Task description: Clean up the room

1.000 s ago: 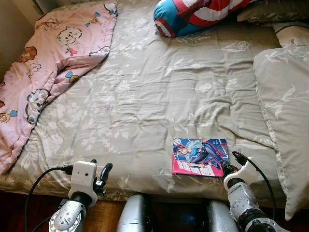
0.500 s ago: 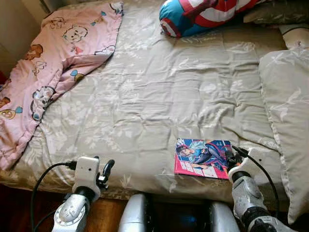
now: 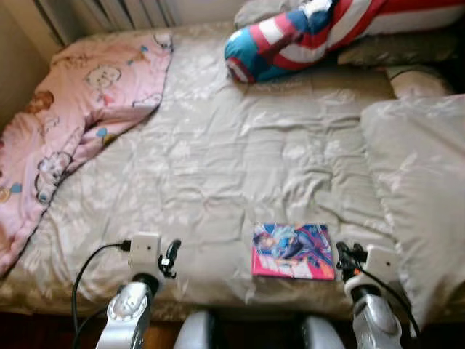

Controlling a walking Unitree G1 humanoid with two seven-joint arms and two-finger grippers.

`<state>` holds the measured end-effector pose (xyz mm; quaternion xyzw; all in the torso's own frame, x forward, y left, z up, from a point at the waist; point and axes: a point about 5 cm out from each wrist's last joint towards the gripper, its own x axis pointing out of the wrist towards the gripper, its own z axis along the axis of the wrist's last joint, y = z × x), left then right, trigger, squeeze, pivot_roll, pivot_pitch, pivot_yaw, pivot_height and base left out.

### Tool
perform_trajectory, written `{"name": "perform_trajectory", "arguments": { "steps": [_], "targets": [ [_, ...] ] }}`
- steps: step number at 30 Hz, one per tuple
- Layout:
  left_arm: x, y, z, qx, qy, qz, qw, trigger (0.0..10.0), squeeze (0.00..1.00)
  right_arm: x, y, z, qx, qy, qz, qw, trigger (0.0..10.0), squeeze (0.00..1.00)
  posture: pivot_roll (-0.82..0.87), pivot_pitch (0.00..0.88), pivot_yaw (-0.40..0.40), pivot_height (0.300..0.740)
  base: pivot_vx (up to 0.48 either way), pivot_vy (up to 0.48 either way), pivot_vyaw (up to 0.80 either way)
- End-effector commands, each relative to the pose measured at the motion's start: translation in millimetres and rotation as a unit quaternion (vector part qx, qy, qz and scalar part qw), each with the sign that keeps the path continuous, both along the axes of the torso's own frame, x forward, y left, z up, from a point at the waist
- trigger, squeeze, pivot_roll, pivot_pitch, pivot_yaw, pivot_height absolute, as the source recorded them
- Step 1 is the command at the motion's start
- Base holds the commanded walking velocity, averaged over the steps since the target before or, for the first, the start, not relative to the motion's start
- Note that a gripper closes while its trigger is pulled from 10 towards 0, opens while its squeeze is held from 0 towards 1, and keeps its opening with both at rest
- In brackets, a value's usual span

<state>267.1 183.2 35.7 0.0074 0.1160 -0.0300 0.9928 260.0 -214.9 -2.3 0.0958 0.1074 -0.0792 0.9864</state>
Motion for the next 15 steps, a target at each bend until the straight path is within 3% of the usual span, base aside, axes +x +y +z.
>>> {"name": "perform_trajectory", "arguments": {
  "steps": [1,9,12,15],
  "targets": [
    [-4.3,8.5,-11,0.003,0.017,0.021,1.000,10.0,0.00,-3.8,5.6,-7,0.009,0.019,0.003,1.000,10.0,0.00,-0.01,0.050,0.076,0.731,0.000,0.000,0.00],
    [-17.7,12.2,-50,-0.003,0.094,0.047,0.994,10.0,0.00,-6.3,15.4,-20,0.005,0.081,0.029,0.996,10.0,0.00,-0.01,0.000,0.028,0.740,0.000,0.000,0.00],
    [-32.2,11.0,-71,0.010,0.151,0.047,0.987,10.0,0.00,-17.4,18.6,-33,0.001,0.135,0.037,0.990,10.0,0.00,-0.01,0.000,0.014,0.740,0.000,0.000,0.00],
    [-36.6,10.8,-78,0.010,0.170,0.050,0.984,10.0,0.00,-25.2,18.4,-42,-0.003,0.171,0.038,0.985,10.0,0.00,-0.01,0.000,0.011,0.740,0.000,0.000,0.00]
  ]
}}
